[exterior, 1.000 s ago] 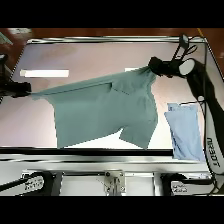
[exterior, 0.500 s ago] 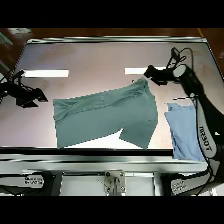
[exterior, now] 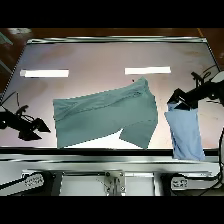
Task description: Fold the shirts.
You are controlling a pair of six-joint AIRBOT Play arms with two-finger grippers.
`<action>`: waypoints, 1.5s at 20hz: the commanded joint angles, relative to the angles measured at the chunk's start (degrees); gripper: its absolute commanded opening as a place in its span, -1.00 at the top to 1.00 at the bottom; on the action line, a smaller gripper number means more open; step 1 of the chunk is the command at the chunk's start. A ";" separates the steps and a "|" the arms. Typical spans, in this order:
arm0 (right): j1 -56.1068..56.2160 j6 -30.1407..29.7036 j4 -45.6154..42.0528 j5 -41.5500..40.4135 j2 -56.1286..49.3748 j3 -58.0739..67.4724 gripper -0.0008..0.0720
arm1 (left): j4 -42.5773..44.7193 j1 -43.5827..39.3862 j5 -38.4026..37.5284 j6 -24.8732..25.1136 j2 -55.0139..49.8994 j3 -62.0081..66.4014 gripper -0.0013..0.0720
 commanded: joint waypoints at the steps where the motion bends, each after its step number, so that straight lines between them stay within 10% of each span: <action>1: -2.29 -1.84 4.94 1.81 0.33 -6.62 -0.64 | -7.10 1.09 5.11 2.82 2.14 -10.05 -0.82; 18: -0.04 0.00 5.01 -2.29 0.33 -9.27 -0.64 | -11.13 -8.55 15.69 2.97 -4.83 -14.43 -0.80; 19: -0.04 0.24 5.03 -2.25 0.33 -9.25 -0.64 | -11.37 -9.35 17.73 0.63 -4.83 -14.43 -0.74; 21: -0.04 0.52 4.98 -2.25 0.33 -9.27 -0.64 | -11.37 -10.25 20.41 -1.38 -4.81 -14.43 0.09; 26: 0.00 0.87 2.47 -2.40 0.31 -9.81 -0.64 | -11.41 -10.71 20.39 -0.24 -4.79 -14.43 0.86; 30: 0.00 -1.73 3.37 -3.50 0.15 -15.52 -0.73 | -11.54 -10.71 19.65 2.19 -4.04 -14.40 0.86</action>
